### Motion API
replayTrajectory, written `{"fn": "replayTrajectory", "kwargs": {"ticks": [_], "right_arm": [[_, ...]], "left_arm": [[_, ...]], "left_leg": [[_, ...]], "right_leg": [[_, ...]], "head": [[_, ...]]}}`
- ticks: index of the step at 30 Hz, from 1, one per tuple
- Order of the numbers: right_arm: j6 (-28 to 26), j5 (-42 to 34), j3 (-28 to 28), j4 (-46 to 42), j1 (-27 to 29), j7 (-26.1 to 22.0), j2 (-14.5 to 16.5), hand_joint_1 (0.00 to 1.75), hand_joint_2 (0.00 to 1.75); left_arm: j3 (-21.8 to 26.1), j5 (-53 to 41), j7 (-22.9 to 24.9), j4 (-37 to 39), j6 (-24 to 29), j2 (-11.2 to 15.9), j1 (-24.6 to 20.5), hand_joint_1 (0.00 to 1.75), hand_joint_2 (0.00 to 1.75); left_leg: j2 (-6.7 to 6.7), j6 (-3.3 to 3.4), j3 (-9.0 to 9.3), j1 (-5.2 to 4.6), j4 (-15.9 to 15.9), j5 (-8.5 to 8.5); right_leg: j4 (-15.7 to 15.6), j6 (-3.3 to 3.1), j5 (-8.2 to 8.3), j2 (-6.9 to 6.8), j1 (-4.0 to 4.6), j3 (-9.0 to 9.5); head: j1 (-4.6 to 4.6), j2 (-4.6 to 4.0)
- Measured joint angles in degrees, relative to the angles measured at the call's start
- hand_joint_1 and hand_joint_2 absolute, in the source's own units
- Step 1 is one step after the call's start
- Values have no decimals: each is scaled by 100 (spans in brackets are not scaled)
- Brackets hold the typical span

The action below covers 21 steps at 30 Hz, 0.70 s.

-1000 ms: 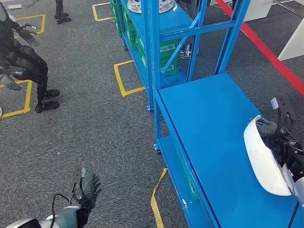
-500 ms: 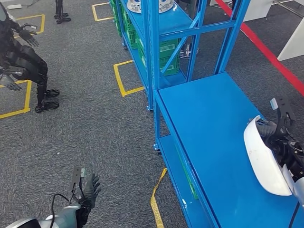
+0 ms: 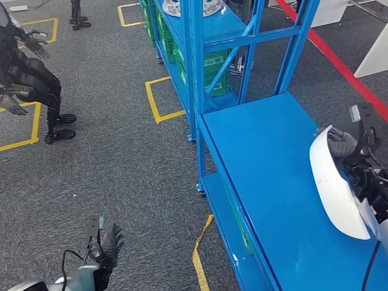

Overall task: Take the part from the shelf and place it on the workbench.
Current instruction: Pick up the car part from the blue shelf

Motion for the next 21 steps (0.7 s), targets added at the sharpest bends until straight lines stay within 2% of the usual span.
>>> {"fn": "replayTrajectory", "kwargs": {"ticks": [6,21], "right_arm": [[-69,158,0,-515,1,-44,0,175,175],[-255,319,-63,-2238,162,90,-2,175,175]], "left_arm": [[0,-73,-119,0,95,26,36,0,0],[0,-155,-210,0,-89,64,95,0,0]], "left_leg": [[0,0,-1,0,0,0],[3,0,0,0,0,0]], "right_leg": [[0,0,0,0,0,0],[0,0,0,1,0,-4]], "head": [[1,0],[2,0]]}}
